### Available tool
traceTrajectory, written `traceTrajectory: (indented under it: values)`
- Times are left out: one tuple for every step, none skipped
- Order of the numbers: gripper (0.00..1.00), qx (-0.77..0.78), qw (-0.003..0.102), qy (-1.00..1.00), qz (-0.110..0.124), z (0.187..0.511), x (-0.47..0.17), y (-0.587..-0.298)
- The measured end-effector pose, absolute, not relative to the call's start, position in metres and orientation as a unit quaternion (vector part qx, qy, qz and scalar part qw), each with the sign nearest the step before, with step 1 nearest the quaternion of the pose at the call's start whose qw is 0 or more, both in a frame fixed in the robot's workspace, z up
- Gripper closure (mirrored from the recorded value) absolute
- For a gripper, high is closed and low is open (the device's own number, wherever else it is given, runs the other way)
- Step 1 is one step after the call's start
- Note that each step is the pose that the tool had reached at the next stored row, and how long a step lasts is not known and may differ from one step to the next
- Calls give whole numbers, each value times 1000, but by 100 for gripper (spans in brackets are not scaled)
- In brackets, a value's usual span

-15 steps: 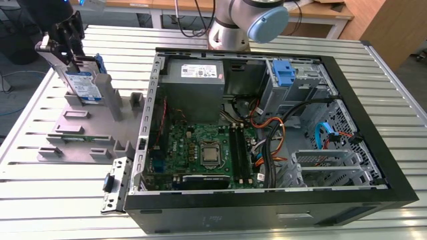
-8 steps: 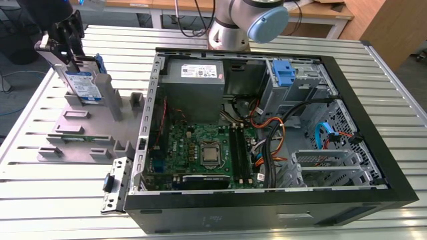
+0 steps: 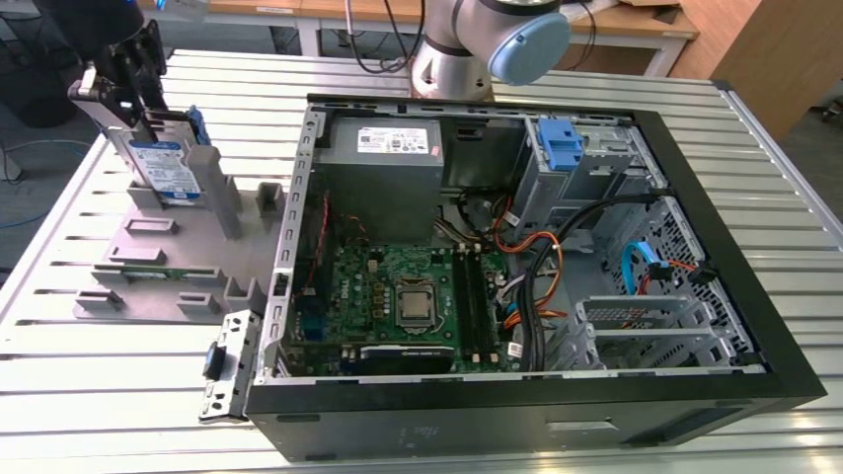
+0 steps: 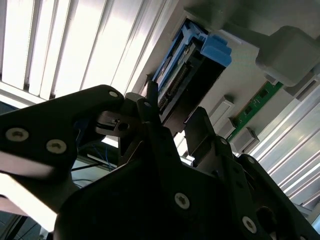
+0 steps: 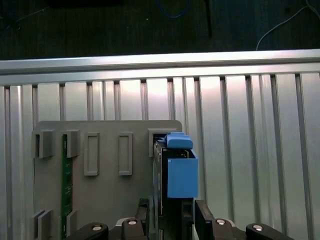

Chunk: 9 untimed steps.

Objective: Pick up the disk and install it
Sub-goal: 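Pick up the disk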

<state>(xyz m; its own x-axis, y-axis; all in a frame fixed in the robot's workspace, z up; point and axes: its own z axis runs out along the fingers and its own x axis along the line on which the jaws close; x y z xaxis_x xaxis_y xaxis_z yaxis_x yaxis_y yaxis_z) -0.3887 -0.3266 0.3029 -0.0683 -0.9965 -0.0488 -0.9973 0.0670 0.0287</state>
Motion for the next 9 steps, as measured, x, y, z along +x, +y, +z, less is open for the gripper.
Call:
traceTrajectory:
  values:
    - [53,-682,8,730,27,303,-389,-327]
    - [53,-682,8,730,27,303,-389,-327]
    - [53,-682,8,730,27,303,-389,-327]
    - [60,-682,8,730,27,303,-389,-327]
    - [60,-682,8,730,27,303,-389,-327]
    - [60,-682,8,730,27,303,-389,-327]
    - [60,-683,8,730,27,303,-389,-327]
    - [60,-684,8,729,27,303,-389,-327]
    - [60,-687,8,726,27,303,-389,-327]
